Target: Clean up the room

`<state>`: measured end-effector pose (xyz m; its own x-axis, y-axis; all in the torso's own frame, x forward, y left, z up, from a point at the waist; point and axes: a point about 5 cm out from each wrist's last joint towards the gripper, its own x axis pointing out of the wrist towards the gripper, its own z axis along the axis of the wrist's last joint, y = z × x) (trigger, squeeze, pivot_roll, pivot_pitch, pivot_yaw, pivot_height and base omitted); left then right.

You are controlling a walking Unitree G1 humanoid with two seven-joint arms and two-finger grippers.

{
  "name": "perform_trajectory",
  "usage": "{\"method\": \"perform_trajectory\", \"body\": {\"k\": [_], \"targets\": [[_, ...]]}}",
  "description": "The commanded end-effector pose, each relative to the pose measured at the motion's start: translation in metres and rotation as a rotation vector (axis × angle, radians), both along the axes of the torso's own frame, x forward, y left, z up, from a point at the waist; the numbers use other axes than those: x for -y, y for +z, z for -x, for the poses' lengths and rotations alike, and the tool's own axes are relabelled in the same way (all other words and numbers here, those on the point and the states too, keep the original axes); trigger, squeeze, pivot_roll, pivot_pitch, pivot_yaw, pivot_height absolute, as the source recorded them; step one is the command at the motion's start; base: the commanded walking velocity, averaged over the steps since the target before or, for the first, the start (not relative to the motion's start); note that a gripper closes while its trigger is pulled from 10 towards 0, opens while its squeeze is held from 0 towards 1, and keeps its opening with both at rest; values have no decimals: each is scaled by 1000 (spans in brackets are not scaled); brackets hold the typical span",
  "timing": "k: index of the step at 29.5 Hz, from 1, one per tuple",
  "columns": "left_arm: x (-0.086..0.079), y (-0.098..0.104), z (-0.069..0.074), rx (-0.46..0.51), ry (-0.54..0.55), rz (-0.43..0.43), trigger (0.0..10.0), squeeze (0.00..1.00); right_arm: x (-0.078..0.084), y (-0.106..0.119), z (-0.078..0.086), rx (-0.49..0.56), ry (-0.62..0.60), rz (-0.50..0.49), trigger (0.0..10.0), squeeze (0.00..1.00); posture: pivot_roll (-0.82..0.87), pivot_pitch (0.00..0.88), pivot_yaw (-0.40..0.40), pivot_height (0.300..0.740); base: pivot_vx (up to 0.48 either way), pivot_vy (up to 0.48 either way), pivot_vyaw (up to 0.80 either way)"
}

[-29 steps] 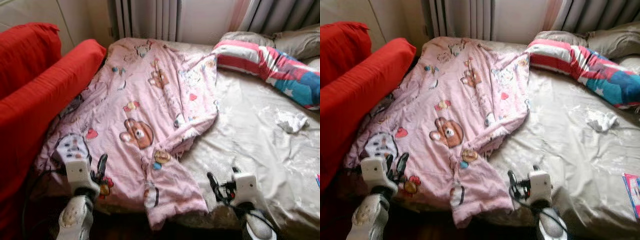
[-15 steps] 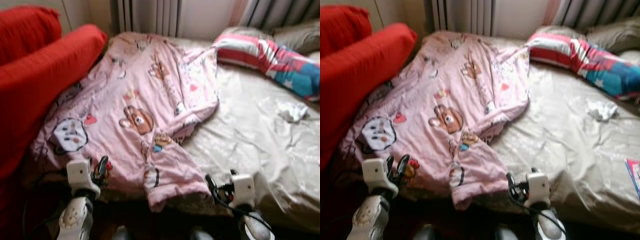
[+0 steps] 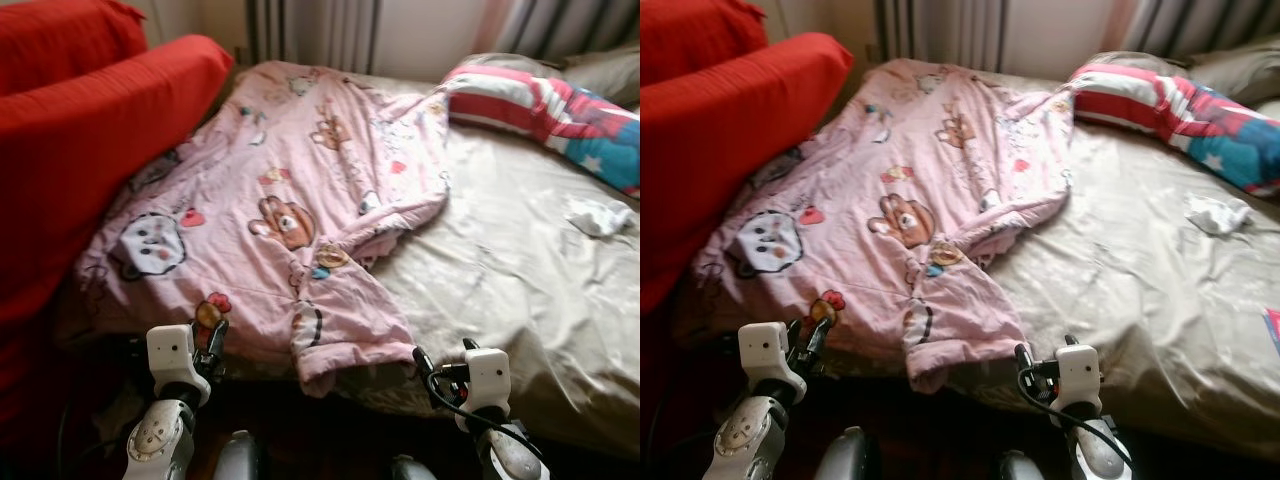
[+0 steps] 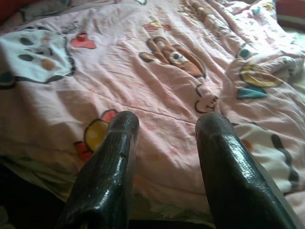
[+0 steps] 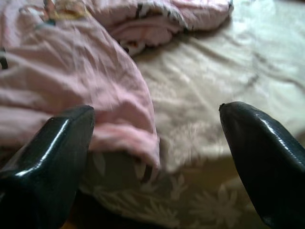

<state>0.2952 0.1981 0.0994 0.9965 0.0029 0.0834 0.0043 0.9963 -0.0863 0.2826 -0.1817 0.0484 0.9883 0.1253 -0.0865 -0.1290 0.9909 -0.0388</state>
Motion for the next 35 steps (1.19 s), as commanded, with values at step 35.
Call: {"method": "perform_trajectory", "body": {"k": [35], "targets": [[4, -3, 2, -29, -27, -23, 10000, 0, -6, -8, 3, -22, -3, -14, 10000, 0, 78, 276, -37, 568, 0, 0, 0]]}}
